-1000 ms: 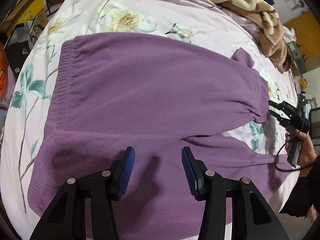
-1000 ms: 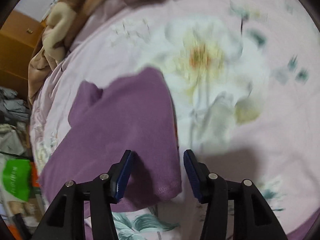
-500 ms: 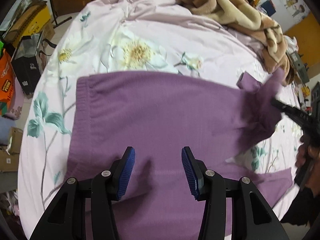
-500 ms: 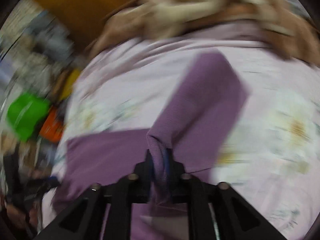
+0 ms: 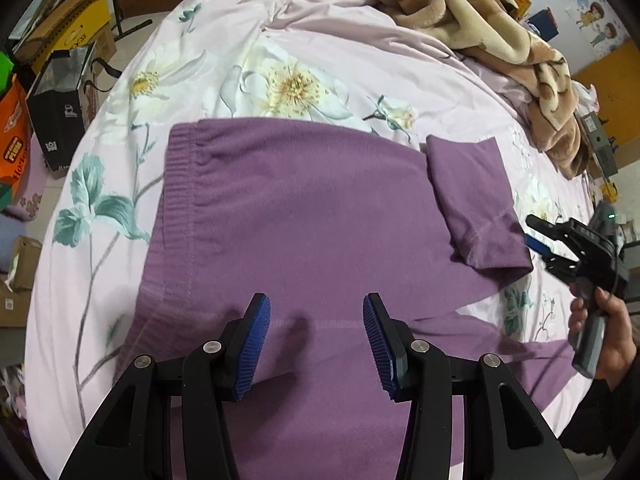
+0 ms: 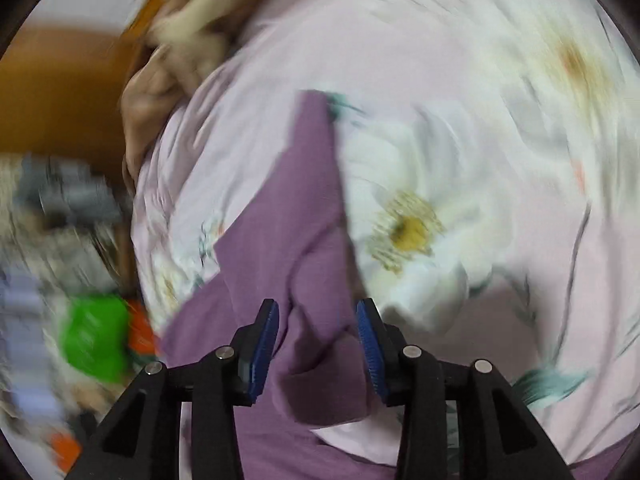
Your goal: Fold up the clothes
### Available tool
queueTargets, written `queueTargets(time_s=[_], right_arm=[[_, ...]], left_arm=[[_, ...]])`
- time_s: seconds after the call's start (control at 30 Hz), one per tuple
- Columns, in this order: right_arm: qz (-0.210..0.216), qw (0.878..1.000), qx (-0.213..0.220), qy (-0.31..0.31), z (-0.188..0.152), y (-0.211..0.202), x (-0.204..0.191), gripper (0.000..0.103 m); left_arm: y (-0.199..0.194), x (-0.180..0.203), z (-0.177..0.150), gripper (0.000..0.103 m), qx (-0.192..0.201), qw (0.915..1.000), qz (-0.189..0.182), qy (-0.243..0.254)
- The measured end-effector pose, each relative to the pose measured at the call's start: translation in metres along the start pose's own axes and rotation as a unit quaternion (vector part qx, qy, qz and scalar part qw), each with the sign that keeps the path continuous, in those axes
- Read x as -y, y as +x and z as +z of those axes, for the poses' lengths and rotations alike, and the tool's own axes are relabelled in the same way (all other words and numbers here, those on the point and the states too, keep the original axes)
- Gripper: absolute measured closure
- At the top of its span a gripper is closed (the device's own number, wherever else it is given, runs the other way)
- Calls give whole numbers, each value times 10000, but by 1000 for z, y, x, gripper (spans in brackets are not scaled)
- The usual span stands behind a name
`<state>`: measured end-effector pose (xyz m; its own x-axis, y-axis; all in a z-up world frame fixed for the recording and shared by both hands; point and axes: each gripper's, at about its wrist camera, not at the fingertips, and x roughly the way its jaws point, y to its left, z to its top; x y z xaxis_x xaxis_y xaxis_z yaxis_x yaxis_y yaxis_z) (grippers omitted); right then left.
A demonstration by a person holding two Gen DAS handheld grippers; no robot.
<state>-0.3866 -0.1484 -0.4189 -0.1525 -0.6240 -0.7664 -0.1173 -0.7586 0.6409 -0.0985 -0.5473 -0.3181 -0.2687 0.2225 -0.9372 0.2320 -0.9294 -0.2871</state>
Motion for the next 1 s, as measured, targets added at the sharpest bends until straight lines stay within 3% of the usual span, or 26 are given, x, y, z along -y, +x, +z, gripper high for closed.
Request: queueTargets(time_s=[0.03,0.23,0.6,0.7,0.77,0.8,1.0], right_arm=[[124,9994,-32,310,1,3,13,60],[555,9956,574,487,7,0,8,60],[894,9917,476,796,-38,-17,64,60],[944,9902,508,900,-30,-11,66,61],[905,9897,519,976,-27,-10,67,77],[854,9901,580,951,-26,-13,66,96],[872,9888,1038,618,-26,-66,62,97]], left_arm=[[0,1,-2,53,-19,10000,-14,19],[-3,0,-5,53,-43,9999,-71,80],[-10,-16,-8,53,2,10000,21,-58],[-12,-22,-11,53,7,9999,80,-144],[-13,-25,-13,53,5,9997,143,-196],[-13,-26,-13,53,-1,9996,171,-210],[-16,-12,-8,53,20,9996,238,-130]])
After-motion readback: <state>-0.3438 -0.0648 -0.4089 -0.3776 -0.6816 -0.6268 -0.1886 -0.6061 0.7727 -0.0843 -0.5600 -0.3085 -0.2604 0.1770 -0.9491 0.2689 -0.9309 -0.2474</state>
